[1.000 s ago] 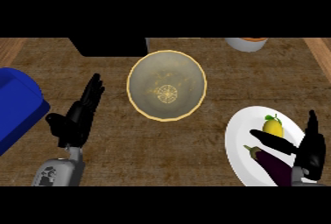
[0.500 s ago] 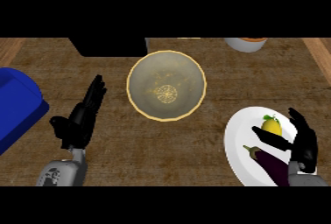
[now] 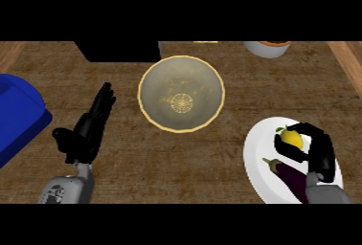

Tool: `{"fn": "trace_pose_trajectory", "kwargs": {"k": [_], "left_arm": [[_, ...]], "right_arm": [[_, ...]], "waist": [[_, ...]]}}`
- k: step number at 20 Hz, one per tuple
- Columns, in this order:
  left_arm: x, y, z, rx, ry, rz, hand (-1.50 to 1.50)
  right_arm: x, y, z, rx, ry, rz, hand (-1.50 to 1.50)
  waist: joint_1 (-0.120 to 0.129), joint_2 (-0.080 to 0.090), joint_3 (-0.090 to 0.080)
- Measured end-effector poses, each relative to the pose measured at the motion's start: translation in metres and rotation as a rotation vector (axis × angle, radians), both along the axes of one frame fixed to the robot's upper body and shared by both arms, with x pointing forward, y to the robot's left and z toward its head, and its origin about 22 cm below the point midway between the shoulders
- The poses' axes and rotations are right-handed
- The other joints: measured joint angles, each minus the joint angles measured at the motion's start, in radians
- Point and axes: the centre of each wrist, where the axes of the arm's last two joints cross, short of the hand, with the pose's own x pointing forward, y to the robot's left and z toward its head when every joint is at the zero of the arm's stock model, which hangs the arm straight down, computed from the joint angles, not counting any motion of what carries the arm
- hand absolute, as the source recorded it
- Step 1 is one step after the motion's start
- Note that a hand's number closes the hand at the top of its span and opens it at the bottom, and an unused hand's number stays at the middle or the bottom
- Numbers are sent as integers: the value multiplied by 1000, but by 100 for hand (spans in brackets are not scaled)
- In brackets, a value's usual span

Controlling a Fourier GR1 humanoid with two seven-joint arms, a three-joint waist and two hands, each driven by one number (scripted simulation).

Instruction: Pick the lemon from the plate and place it in the bowl

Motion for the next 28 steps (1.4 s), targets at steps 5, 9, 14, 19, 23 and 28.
{"fn": "trace_pose_trajectory", "kwargs": {"k": [5,9,14,19,23,28], "left_arm": [[3,-8,2,0,1,-46,0],[6,-22,3,-2,-1,-99,0],[10,-23,3,4,-3,-103,0],[11,-21,0,-1,9,-77,0],[9,-17,-5,4,20,-57,0],[7,-16,-5,9,19,-47,0]], "right_arm": [[9,106,14,59,-56,353,150],[2,190,39,89,-120,680,150],[-26,259,75,116,-307,877,150],[-50,298,108,64,-496,942,150],[-55,317,140,-19,-574,958,150],[-49,335,186,-127,-606,913,150]], "waist": [[51,2,4],[108,9,11],[109,9,14],[80,0,12],[58,-7,11],[50,-11,11]]}}
